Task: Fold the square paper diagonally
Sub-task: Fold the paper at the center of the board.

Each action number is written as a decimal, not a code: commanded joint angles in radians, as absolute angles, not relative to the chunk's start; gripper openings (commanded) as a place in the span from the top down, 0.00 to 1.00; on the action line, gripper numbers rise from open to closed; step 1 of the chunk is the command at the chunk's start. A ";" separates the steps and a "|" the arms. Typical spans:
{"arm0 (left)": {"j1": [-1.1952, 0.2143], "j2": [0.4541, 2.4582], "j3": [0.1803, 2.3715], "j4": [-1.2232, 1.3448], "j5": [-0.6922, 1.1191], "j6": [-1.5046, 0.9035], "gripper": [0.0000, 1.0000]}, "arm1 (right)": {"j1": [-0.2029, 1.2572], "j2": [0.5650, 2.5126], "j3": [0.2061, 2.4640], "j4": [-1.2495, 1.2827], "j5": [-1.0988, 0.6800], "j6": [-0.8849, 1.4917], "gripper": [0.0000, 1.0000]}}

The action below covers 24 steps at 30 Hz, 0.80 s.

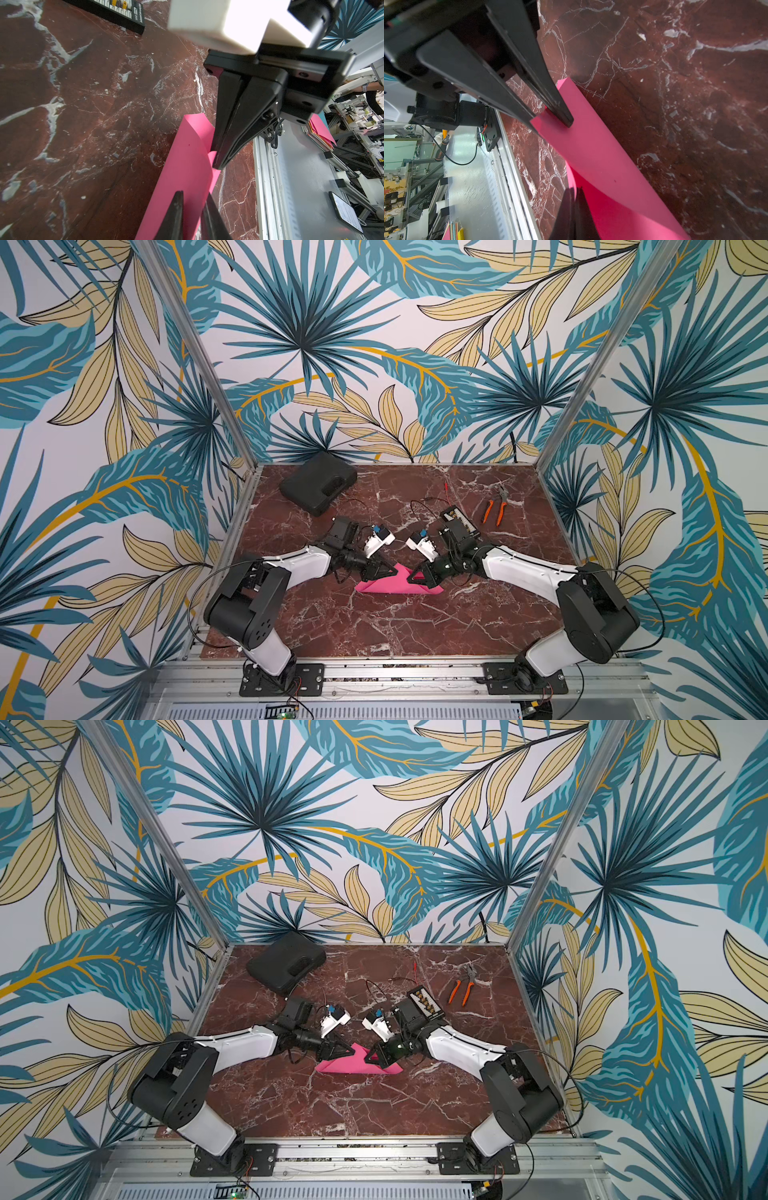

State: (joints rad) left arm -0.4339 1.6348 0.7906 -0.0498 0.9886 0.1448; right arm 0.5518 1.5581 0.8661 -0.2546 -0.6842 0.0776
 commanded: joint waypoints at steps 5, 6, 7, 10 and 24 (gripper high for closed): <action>-0.432 1.650 0.821 -0.063 0.999 0.147 0.81 | 0.557 1.559 0.889 -0.287 -0.676 0.055 1.00; -0.431 1.649 0.821 -0.063 1.001 0.147 0.81 | 0.558 1.559 0.890 -0.287 -0.677 0.055 1.00; -0.432 1.649 0.821 -0.063 1.002 0.146 0.81 | 0.559 1.559 0.891 -0.289 -0.677 0.056 1.00; -0.432 1.650 0.821 -0.066 1.002 0.145 0.81 | 0.558 1.562 0.893 -0.293 -0.678 0.054 1.00; -0.432 1.655 0.824 -0.062 1.002 0.140 0.81 | 0.559 1.569 0.899 -0.314 -0.672 0.037 1.00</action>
State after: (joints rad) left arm -0.4339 1.6444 0.7998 -0.0513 0.9886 0.1410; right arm 0.5537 1.5581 0.8867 -0.2878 -0.6838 0.0601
